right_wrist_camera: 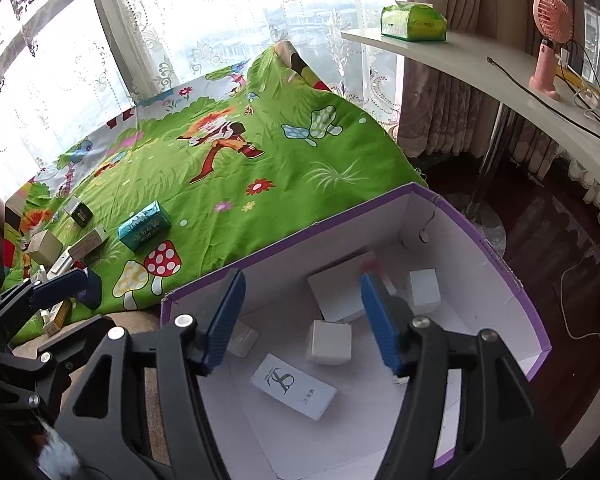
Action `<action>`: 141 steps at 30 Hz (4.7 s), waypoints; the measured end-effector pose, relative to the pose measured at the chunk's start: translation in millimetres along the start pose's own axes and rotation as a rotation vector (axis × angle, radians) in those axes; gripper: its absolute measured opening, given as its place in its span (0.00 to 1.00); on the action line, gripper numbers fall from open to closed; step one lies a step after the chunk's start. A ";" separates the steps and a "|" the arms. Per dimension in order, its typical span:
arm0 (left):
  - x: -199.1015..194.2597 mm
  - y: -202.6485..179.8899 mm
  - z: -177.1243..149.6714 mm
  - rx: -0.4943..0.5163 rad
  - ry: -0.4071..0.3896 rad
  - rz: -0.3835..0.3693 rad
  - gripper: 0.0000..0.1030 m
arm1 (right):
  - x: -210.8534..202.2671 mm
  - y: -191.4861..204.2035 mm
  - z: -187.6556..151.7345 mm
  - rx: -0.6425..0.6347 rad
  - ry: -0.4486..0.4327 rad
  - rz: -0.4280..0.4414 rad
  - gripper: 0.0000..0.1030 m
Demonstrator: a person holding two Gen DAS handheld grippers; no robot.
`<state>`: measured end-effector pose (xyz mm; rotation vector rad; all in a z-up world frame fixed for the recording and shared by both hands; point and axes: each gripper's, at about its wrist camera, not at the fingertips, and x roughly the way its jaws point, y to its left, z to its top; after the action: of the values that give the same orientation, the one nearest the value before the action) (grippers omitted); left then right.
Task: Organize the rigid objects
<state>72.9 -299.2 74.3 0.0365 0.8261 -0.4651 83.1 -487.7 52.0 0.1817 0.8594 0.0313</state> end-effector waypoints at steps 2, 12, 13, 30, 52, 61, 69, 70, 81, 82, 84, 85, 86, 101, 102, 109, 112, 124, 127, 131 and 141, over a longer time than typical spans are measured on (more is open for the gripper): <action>-3.5 2.6 -1.0 -0.011 -0.019 0.028 0.81 | -1.2 0.9 0.8 -0.002 -0.003 -0.003 0.65; -10.7 16.1 -5.6 0.007 -0.012 -0.001 0.82 | -5.3 17.5 3.9 -0.072 -0.036 -0.144 0.88; -11.9 16.7 -5.7 0.012 -0.015 0.020 0.82 | -5.7 19.4 4.6 -0.080 -0.040 -0.162 0.90; -49.2 55.6 -12.5 -0.073 -0.157 0.194 0.82 | -3.5 54.1 -1.3 -0.174 -0.042 -0.121 0.92; -96.5 151.6 -54.3 -0.312 -0.191 0.305 0.82 | 1.5 100.2 -6.8 -0.208 0.023 0.054 0.92; -105.3 185.5 -71.2 -0.407 -0.179 0.358 0.82 | 7.9 129.5 -11.3 -0.254 0.042 0.091 0.92; -109.4 217.0 -84.3 -0.495 -0.150 0.394 0.81 | 20.3 158.2 -17.5 -0.295 0.066 0.126 0.92; -109.5 221.5 -86.1 -0.508 -0.145 0.401 0.81 | 22.3 162.2 -18.2 -0.301 0.070 0.131 0.92; -93.4 257.2 -94.5 -0.600 -0.053 0.430 0.77 | 46.1 207.0 -25.9 -0.364 0.110 0.182 0.92; -91.1 259.2 -94.2 -0.603 -0.046 0.429 0.77 | 48.4 210.8 -26.4 -0.372 0.114 0.183 0.92; -86.0 263.7 -92.7 -0.608 -0.030 0.429 0.77 | 52.8 217.3 -26.5 -0.386 0.118 0.188 0.92; -84.1 265.6 -91.9 -0.608 -0.024 0.430 0.76 | 54.7 220.5 -26.1 -0.392 0.120 0.189 0.91; -81.5 267.5 -91.3 -0.610 -0.018 0.430 0.75 | 56.8 223.5 -25.5 -0.398 0.121 0.189 0.91; -58.5 287.5 -97.4 -0.651 0.048 0.415 0.57 | 92.3 262.2 -27.4 -0.497 0.189 0.188 0.74; -57.8 288.5 -98.3 -0.655 0.049 0.412 0.57 | 95.3 264.2 -28.1 -0.500 0.196 0.187 0.70; -56.5 292.0 -101.8 -0.672 0.042 0.408 0.50 | 112.0 273.1 -32.9 -0.529 0.246 0.183 0.52; -58.5 291.9 -102.9 -0.675 0.031 0.416 0.48 | 117.0 273.3 -35.0 -0.527 0.267 0.187 0.38; -73.8 285.2 -102.6 -0.666 -0.018 0.474 0.44 | 107.8 269.4 -33.7 -0.510 0.231 0.189 0.30; -79.3 280.9 -100.5 -0.656 -0.035 0.483 0.44 | 102.2 267.7 -33.1 -0.506 0.216 0.189 0.30; -88.3 272.4 -97.5 -0.643 -0.065 0.481 0.44 | 93.9 262.6 -32.2 -0.493 0.201 0.191 0.30; -102.9 236.6 -83.6 -0.566 -0.123 0.440 0.44 | 71.1 246.9 -33.7 -0.462 0.171 0.201 0.30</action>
<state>51.9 -29.4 56.0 -0.3258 0.7765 0.1880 115.4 -232.6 19.6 -0.1716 0.9783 0.4350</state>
